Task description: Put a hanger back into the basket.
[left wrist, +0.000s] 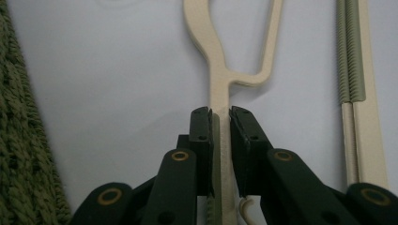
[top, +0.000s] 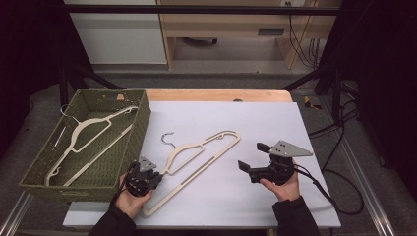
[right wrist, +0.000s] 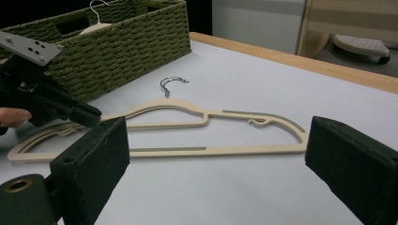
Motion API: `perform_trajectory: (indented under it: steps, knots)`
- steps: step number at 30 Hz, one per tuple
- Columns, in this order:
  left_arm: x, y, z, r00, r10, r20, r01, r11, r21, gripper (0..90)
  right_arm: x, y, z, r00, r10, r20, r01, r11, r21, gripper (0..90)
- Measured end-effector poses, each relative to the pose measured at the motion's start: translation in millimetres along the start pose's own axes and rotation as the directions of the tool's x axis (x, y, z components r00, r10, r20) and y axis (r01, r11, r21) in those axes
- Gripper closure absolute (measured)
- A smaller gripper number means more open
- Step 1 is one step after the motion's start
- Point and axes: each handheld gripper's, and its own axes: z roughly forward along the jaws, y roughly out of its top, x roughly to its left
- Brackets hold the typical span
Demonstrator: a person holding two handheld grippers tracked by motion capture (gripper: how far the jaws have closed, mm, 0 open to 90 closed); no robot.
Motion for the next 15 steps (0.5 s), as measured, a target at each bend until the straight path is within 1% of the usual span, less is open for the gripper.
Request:
perform_trajectory:
  steps: [2, 6, 9, 10, 12, 13, 14, 15]
  knots:
    - [-0.4, 0.2, -0.8, 1.0000, -0.005, 0.002, 0.005, 1.0000, -0.004, 79.1, 0.2, -0.1, 0.1, 1.0000, 0.002, -0.001, -0.002, 1.000, 0.001, 7.2]
    - [-0.3, -0.3, 1.4, 1.0000, -0.006, 0.007, 0.006, 0.9999, 0.014, 79.0, 0.0, -0.4, 0.4, 1.0000, -0.003, -0.004, 0.003, 1.000, 0.003, 7.2]
    - [0.5, -0.5, 2.0, 0.9998, -0.012, 0.014, 0.012, 0.9998, 0.013, 79.0, 0.1, -0.5, 1.0, 1.0000, -0.002, -0.003, 0.002, 1.000, 0.002, 7.2]
    - [1.8, -0.3, 1.0, 0.9998, -0.006, 0.018, 0.006, 0.9998, 0.020, 78.9, 0.0, -0.5, 0.9, 1.0000, -0.002, -0.003, 0.002, 1.000, 0.002, 7.2]
    - [2.2, -0.4, 1.3, 0.9997, -0.014, 0.022, 0.013, 0.9998, 0.018, 78.8, 0.2, -0.4, 0.8, 1.0000, 0.000, -0.004, 0.000, 1.000, 0.003, 7.2]
    - [1.8, -0.8, 2.6, 0.9992, -0.031, 0.026, 0.031, 0.9994, 0.012, 78.8, 0.4, -0.4, 0.8, 1.0000, 0.001, -0.004, -0.001, 1.000, 0.003, 7.1]
    - [2.9, -1.1, 2.6, 0.9994, -0.020, 0.030, 0.019, 0.9994, 0.028, 78.8, 0.2, -0.4, 0.8, 1.0000, 0.000, -0.004, 0.000, 1.000, 0.002, 7.1]
    - [2.3, -1.4, 3.5, 0.9991, -0.031, 0.029, 0.030, 0.9994, 0.019, 78.6, 0.4, -0.3, 0.7, 1.0000, 0.002, -0.004, -0.002, 1.000, 0.002, 7.1]
